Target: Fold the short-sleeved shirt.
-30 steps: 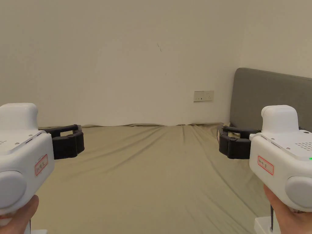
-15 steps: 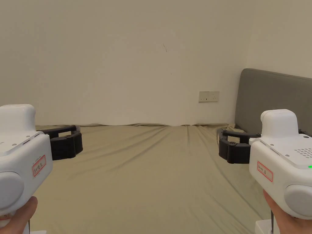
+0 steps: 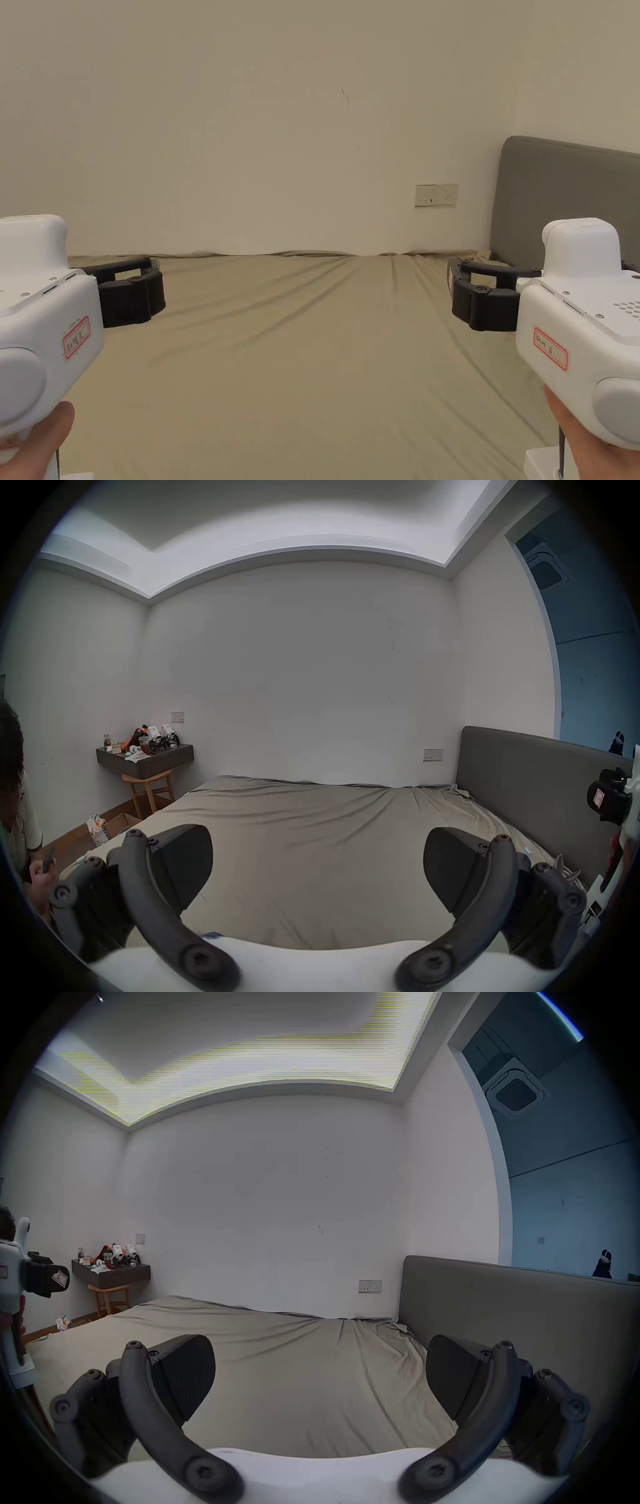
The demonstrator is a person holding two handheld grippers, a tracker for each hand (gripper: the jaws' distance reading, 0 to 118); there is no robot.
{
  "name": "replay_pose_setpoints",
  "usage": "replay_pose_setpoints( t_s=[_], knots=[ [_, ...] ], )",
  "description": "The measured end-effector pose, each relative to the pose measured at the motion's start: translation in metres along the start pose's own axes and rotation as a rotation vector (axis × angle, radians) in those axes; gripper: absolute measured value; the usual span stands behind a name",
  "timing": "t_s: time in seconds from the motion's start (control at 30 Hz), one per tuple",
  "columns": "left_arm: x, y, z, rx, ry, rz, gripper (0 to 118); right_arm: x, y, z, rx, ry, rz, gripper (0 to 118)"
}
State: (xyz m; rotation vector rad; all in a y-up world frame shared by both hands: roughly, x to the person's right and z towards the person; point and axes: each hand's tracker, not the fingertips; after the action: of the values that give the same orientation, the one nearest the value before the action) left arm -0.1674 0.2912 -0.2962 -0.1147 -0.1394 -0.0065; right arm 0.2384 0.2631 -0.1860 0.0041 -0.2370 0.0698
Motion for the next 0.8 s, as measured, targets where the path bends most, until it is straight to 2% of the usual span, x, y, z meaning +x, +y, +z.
replay_pose_setpoints(
  t_s=[0.8],
  knots=[
    [0.0034,-0.0003,-0.0014,0.013,0.013,-0.037,118,0.0001,-0.0060,0.0054,0.005,-0.016,0.011,118]
  ],
)
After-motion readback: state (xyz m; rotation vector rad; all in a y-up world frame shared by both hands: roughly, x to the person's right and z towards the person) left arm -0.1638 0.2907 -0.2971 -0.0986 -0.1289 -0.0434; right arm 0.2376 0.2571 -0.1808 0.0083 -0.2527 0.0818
